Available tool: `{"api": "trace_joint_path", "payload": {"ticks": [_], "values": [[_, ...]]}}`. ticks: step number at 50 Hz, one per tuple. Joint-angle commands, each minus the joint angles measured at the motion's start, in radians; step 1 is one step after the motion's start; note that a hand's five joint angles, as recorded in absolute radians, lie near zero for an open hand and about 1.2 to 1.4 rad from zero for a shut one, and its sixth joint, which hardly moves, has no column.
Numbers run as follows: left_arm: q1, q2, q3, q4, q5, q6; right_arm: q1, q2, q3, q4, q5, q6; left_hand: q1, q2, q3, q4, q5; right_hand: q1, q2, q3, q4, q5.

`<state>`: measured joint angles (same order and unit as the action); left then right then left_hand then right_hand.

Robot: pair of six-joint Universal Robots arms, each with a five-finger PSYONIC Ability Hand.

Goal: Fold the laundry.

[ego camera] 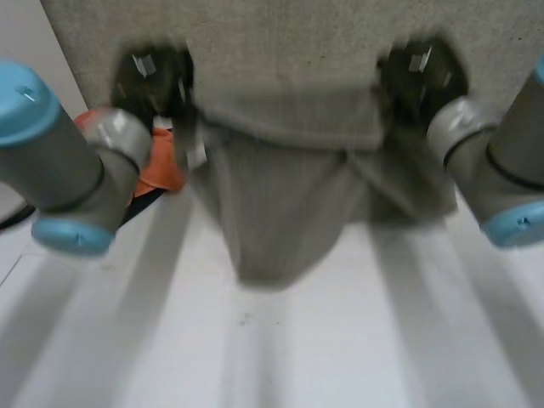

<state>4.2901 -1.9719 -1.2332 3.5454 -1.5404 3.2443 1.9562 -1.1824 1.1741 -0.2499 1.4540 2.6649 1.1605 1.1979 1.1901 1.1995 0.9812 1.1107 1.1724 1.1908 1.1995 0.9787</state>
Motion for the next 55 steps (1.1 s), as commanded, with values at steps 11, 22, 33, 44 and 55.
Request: {"api": "trace_joint_path", "payload": {"ticks": [11, 22, 33, 44, 55], "values": [[0.02, 0.177, -0.225, -0.014, 0.074, -0.051, -0.097, 0.062, -0.151, 0.327, -0.366, -0.032, 0.236, 0.198, 0.206, 0.197, 0.241, 0.286, 0.224, 0.205, 0.197, 0.243], [-0.02, 0.12, -0.515, 0.053, 0.134, -0.014, -0.037, 0.288, -0.116, 0.641, -0.299, -0.534, 0.236, 0.198, 0.206, 0.197, 0.241, -0.095, -0.156, -0.175, -0.183, -0.137], [-0.015, 0.146, -0.52, 0.046, 0.125, 0.008, -0.028, 0.147, 0.071, 0.138, -0.13, -0.024, 0.236, 0.198, 0.206, 0.197, 0.241, -0.936, -0.998, -1.016, -1.025, -0.979], [-0.004, 0.287, -0.491, -0.042, 0.125, -0.015, -0.146, -0.163, 0.406, 0.265, -0.109, 0.296, 0.236, 0.198, 0.206, 0.197, 0.241, -0.658, -0.719, -0.738, -0.746, -0.7], [-0.033, 0.335, -0.424, -0.117, 0.121, -0.055, -0.077, -0.2, 0.754, 0.198, -0.175, 0.417, 0.236, 0.198, 0.206, 0.197, 0.241, -0.622, -0.684, -0.702, -0.711, -0.665]]}}
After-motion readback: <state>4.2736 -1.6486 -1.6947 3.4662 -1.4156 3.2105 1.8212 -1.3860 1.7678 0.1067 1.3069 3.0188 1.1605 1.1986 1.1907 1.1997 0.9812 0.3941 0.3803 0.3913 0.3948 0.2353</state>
